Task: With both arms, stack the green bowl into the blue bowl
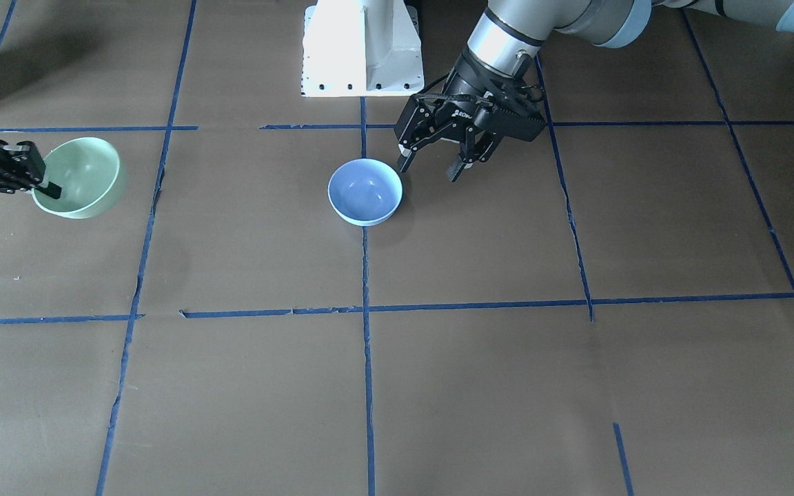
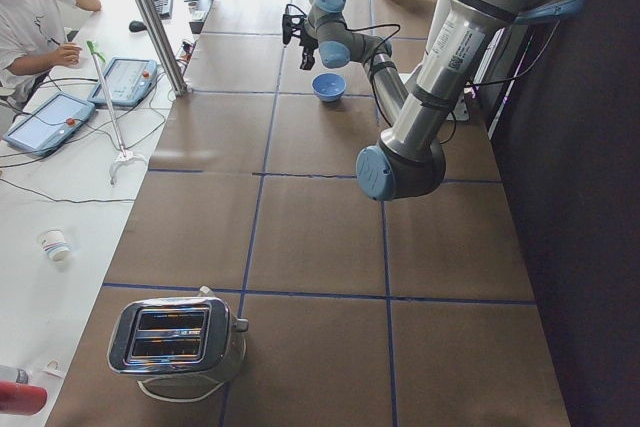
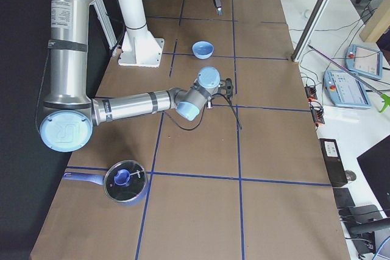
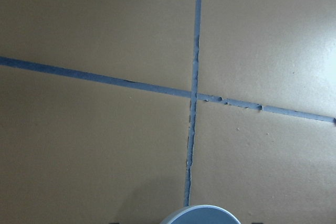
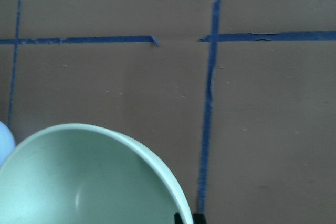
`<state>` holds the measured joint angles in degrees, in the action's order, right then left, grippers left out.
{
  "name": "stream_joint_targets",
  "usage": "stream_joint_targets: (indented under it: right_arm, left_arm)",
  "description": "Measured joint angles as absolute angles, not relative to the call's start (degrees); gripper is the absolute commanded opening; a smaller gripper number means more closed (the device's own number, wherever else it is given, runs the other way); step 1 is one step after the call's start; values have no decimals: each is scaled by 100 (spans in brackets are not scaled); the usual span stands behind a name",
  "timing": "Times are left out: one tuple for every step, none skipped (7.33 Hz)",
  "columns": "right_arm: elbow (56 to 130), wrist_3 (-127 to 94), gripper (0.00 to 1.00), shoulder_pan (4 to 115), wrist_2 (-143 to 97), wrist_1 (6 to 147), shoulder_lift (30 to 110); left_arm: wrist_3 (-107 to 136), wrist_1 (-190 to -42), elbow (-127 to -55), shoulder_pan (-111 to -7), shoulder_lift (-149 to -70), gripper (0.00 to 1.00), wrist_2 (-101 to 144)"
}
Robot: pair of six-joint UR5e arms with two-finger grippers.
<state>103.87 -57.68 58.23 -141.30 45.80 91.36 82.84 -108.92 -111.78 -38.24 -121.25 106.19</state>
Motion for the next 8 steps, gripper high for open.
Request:
stream_joint_targets:
  right_arm:
    - [10508,-6742,0,5280,-13776,4581,8621]
    - [10547,-7586,0,4607,-13160,4614,8109]
    - [10542,-8162,0,3988,-12504,4853,7596]
    - [10525,-8462,0,3553,-12000,5326,7103]
    - [10503,-8614,0,3242,-11628,5709,6783]
    - [10440,-8716,0,2990,-11296,5879,6599]
    - [10334,-8801,0,2836,-11089,5939,6452]
    - [10214,-8893,0,2760,-10996,5954,6336]
  left_arm:
    - [8290,-10902,-11257,-3963,-12085,87,10731]
    - [8294,-10917,-11296,-4084,-12066,87,10867]
    - [8294,-10925,-11318,-4144,-12053,87,10938]
    - [8293,-10925,-11322,-4165,-12046,87,10965]
    - [8295,-10925,-11316,-4171,-12040,87,10973]
    - [8296,-10927,-11312,-4171,-12016,87,10976]
    - [8295,-10931,-11312,-4169,-11985,87,10977]
    - [8293,-10933,-11311,-4168,-11970,87,10977]
